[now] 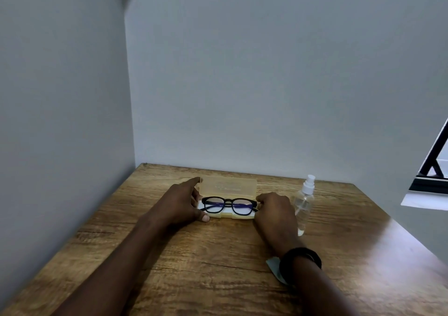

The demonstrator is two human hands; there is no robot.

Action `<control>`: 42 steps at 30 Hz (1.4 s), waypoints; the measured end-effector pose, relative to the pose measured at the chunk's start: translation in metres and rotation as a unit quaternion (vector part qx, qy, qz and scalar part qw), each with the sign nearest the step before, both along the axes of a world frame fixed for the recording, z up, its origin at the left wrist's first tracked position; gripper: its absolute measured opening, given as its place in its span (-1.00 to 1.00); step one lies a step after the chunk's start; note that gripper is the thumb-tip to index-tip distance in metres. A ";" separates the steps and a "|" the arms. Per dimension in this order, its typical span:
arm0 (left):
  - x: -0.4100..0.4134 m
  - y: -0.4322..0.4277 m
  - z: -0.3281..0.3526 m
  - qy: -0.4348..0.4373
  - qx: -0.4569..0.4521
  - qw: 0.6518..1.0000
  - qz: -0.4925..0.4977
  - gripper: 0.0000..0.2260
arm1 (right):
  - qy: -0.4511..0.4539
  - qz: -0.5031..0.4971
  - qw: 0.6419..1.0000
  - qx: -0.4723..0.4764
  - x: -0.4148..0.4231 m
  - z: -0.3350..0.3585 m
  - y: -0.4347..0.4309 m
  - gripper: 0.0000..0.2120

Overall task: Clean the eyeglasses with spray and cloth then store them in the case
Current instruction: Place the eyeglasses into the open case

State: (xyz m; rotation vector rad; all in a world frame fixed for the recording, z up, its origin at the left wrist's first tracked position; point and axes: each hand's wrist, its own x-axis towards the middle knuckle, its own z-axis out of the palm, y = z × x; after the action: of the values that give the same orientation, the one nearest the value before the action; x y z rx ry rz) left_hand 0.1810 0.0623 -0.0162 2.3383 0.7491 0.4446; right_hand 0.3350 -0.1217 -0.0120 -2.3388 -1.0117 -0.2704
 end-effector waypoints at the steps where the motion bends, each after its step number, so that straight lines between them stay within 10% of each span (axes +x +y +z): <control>1: 0.000 0.000 0.000 0.002 0.001 1.000 0.001 0.03 | 0.002 -0.006 1.000 0.003 0.000 0.000 0.000 -0.72; 34: -0.002 -0.002 0.009 0.026 -0.011 1.000 0.009 0.00 | 0.007 0.038 0.996 0.085 0.008 0.007 -0.004 -0.75; 42: -0.001 -0.003 0.011 0.025 -0.024 0.999 0.035 -0.16 | 0.160 0.091 0.972 -0.144 0.001 0.051 -0.031 -0.81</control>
State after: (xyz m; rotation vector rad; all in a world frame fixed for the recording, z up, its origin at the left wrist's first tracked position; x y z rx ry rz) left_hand 0.1800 0.0596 -0.0050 2.2912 0.8574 0.3950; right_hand 0.3359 -0.1527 0.0394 -2.4138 -1.1503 0.3374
